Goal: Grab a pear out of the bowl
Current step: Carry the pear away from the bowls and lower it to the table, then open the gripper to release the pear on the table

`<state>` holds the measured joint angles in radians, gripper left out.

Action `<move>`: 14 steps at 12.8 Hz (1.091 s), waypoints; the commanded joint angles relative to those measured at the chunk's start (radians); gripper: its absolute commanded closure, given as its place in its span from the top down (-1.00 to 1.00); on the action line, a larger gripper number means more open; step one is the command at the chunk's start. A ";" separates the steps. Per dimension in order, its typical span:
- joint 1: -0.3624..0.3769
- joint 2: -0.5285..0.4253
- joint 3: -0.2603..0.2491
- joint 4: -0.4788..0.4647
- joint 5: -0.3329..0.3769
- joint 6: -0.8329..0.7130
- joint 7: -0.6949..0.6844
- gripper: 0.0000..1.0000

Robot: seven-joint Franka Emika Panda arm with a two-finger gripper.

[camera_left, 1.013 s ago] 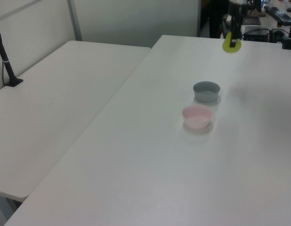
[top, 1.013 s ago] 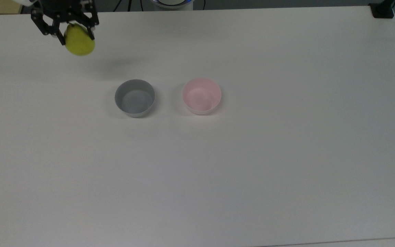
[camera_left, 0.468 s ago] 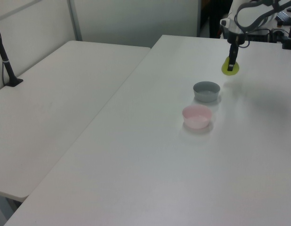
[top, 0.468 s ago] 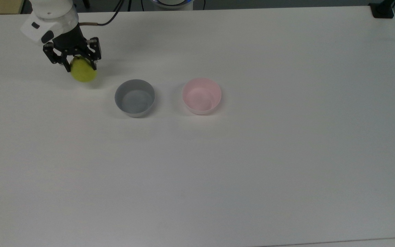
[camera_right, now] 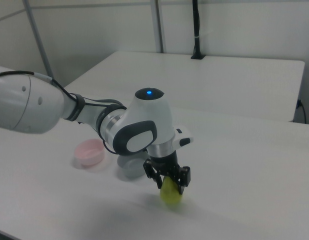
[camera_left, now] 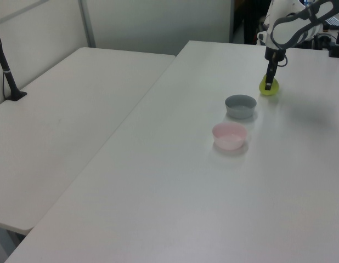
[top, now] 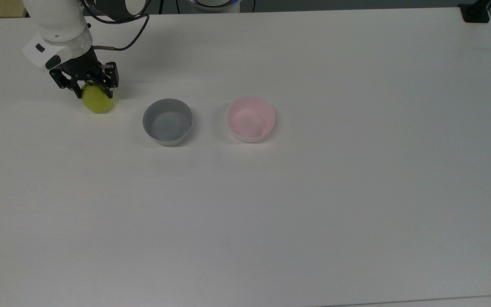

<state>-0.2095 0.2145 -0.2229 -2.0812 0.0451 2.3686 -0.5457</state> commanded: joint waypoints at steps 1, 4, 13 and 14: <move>0.009 0.013 -0.016 -0.008 -0.016 0.032 0.024 -0.92; 0.005 0.011 -0.021 -0.005 -0.016 0.024 0.024 0.99; 0.015 -0.052 -0.042 0.047 -0.022 -0.075 0.067 1.00; 0.016 -0.061 -0.041 0.071 -0.043 -0.113 0.070 1.00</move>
<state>-0.2092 0.1976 -0.2542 -2.0562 0.0443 2.3600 -0.5221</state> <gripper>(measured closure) 0.000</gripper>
